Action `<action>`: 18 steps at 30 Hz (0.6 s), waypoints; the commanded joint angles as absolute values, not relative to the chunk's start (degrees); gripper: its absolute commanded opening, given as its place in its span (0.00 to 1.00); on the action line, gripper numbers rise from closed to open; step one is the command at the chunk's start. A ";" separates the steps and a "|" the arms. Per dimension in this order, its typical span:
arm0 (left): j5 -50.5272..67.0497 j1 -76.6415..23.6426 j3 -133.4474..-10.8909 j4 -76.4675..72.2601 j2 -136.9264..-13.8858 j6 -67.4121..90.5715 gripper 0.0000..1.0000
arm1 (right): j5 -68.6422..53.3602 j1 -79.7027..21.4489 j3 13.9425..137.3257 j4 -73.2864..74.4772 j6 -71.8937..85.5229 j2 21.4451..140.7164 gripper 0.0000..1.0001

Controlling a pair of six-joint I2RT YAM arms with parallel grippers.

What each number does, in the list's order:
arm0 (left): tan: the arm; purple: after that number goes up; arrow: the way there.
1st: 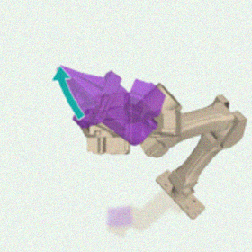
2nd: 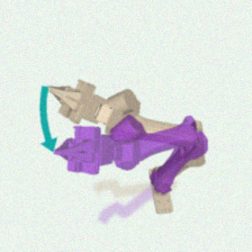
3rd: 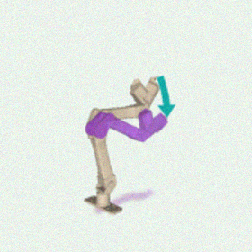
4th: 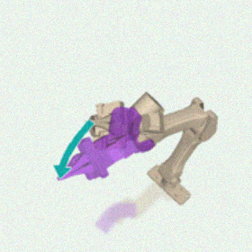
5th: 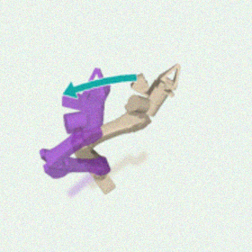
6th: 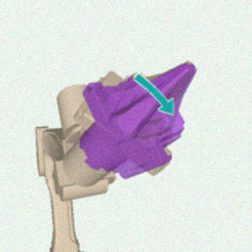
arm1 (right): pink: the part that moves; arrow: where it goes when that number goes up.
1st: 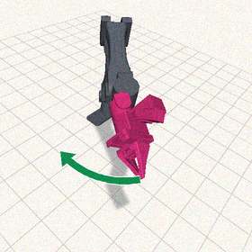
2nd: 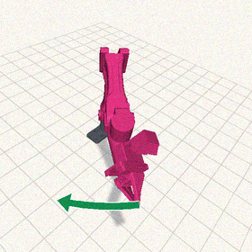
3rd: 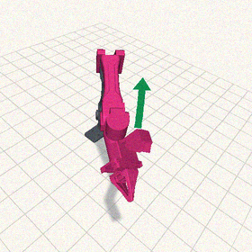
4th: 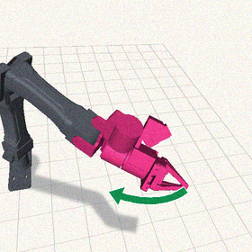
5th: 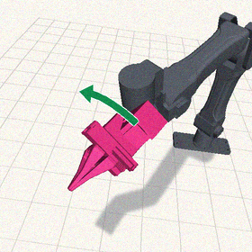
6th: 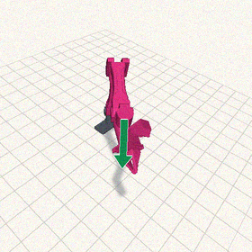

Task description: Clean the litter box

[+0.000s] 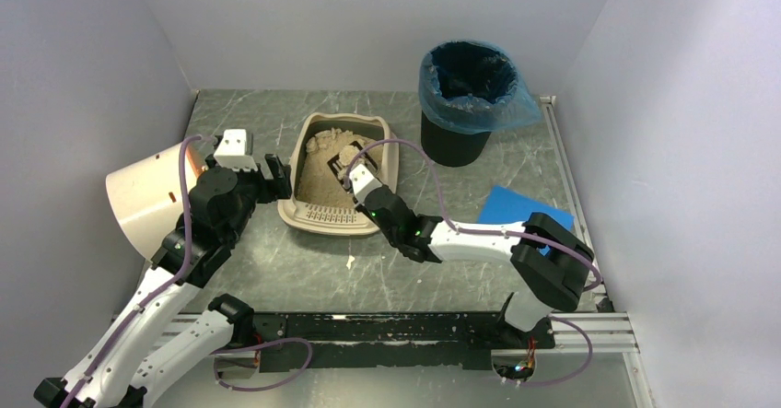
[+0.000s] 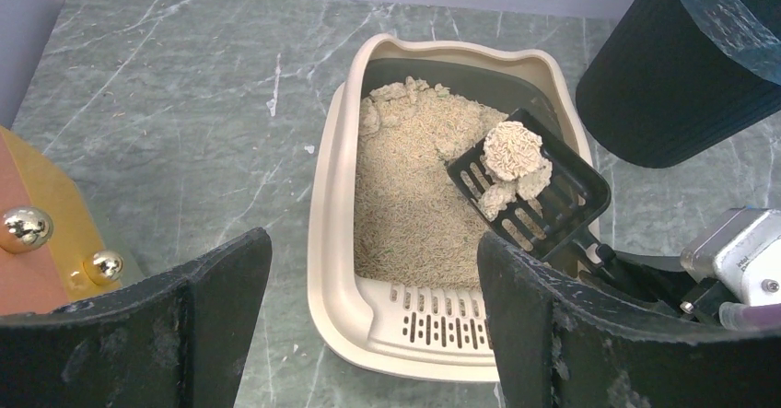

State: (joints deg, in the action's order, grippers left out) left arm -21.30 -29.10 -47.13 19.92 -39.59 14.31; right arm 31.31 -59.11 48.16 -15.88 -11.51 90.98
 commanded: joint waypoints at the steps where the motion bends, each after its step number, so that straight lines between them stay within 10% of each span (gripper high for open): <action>1: -21.76 -29.43 -47.02 20.30 -39.21 14.04 0.87 | 29.93 -59.32 48.97 -19.29 -10.33 91.26 0.00; 18: -21.52 -29.44 -46.94 20.22 -39.01 13.90 0.87 | 25.98 -58.98 53.09 -14.37 -5.25 91.15 0.00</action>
State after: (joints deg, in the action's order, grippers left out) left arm -21.28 -29.10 -47.13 19.94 -39.72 14.31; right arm 27.18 -59.20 53.28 -13.02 -7.29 91.81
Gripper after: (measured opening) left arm 0.871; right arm 0.303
